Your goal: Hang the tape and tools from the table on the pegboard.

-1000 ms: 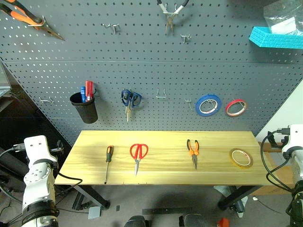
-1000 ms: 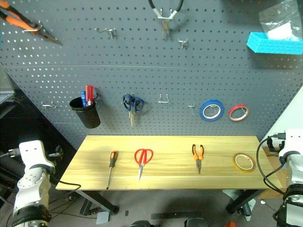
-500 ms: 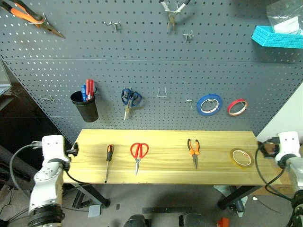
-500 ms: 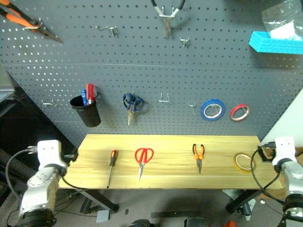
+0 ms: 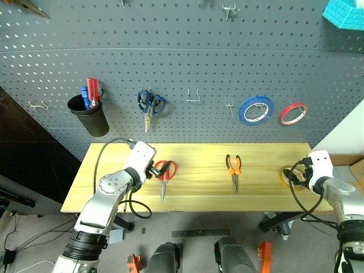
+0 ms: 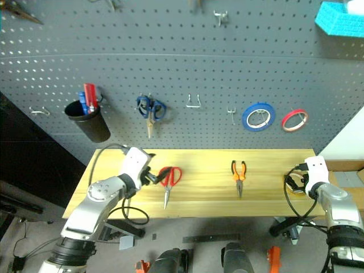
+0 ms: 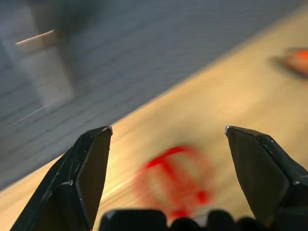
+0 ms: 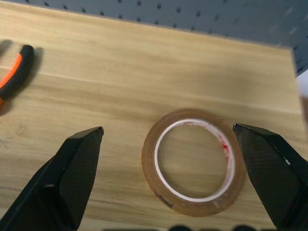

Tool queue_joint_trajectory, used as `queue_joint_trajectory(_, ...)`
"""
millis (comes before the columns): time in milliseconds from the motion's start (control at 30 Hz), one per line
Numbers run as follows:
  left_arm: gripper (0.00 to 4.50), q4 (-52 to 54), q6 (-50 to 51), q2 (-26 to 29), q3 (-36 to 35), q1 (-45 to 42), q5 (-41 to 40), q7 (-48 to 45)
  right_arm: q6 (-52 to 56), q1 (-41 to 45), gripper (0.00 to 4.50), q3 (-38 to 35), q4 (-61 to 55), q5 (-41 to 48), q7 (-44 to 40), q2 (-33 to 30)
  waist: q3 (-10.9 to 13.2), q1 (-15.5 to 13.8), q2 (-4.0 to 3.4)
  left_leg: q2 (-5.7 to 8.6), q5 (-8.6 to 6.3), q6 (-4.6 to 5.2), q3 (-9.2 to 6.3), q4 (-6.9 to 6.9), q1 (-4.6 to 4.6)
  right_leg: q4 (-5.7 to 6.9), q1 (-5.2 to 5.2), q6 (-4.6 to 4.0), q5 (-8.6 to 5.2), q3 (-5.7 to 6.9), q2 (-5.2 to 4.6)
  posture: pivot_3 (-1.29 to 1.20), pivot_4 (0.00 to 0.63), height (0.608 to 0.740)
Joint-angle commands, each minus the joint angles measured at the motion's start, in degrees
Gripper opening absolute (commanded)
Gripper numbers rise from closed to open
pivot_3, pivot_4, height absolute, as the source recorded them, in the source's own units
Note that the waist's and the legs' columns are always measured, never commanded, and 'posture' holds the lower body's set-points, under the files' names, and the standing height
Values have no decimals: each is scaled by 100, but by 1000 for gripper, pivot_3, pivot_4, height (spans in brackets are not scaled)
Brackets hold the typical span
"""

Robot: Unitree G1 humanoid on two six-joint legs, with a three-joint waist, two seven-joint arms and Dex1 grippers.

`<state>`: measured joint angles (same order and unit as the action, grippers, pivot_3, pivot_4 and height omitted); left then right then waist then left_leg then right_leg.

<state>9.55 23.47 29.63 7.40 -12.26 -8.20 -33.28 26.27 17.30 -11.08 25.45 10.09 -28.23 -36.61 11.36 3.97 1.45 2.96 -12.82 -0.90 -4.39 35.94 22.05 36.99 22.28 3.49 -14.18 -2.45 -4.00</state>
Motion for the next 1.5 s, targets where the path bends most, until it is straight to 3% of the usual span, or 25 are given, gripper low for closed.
queue_joint_trajectory(33, 4065, 406, -50, 126, 314, -232, -334, -875, 15, 440, 4500, 210, 502, -167, -211, -100, 82, 31, -6, 1, -2, 3, -3, 1, 9, 1, 4, -1, 1, 3, 0, -141, 260, 740)
queue_joint_trajectory(333, 4065, 217, -442, 245, 628, -819, -219, -1707, -517, 1787, 4500, 723, 2959, -751, -327, -30, 333, 92, 14, 10, -6, 10, -7, 10, 47, -4, 27, 2, 1, 9, -5, -121, 286, 740)
queue_joint_trajectory(533, 4065, 143, -520, 227, 603, -996, -247, -1938, -850, 2204, 4500, 969, 3897, -1075, -353, 58, 372, 94, 24, 13, -6, 10, -2, 13, 97, 6, 87, 7, 6, 1, -8, -108, 295, 740)
queue_joint_trajectory(633, 4127, 161, -589, 213, 627, -1079, -253, -2060, -910, 2298, 3888, 1164, 4189, -1276, -429, 129, 383, 98, 37, 13, -6, 10, -3, 13, 97, 6, 87, 7, 6, 2, -8, -101, 293, 740)
queue_joint_trajectory(967, 4127, -63, -573, 23, 515, -1348, -252, -2000, -1099, 2289, 430, 1372, 4363, -1599, 2, 246, 389, 87, 50, 15, -5, 10, -8, 24, 95, 4, 79, 16, 11, 4, -8, -104, 277, 740)
queue_joint_trajectory(1033, 4127, -101, -577, 0, 505, -1394, -250, -1991, -1127, 2198, 125, 1369, 4269, -1620, 47, 261, 387, 86, 55, 16, -5, 10, -8, 28, 95, 4, 78, 17, 12, 4, -8, -108, 276, 740)
queue_joint_trajectory(1200, 4127, -1, -443, -58, 290, -1428, -498, -1930, -831, 1435, 125, 1105, 2766, -1413, -18, 95, 386, 78, 56, 16, -5, 10, -10, 28, 95, 5, 78, 18, 13, 5, -8, -125, 274, 740)
queue_joint_trajectory(1300, 4127, 53, -407, -20, 202, -1407, -572, -1921, -236, 555, 125, 785, 753, -1217, 24, -38, 390, 65, 48, 17, -6, 10, -18, 22, 104, 9, 88, 19, 13, 11, -11, -133, 274, 740)
queue_joint_trajectory(1433, 4127, 8, -511, 34, -50, -1340, -640, -1868, 560, -1022, 125, 294, -2961, -1388, 469, 16, 409, 94, 9, 19, -6, 9, -17, 18, 118, 12, 108, 20, 13, 8, -16, -151, 273, 740)
queue_joint_trajectory(1500, 4127, -65, -561, 14, -156, -1333, -668, -1812, 706, -1549, 125, 460, -4418, -1744, 753, 174, 412, 133, 4, 16, -6, 9, -9, 20, 126, 18, 123, 23, 13, 1, -15, -159, 272, 740)
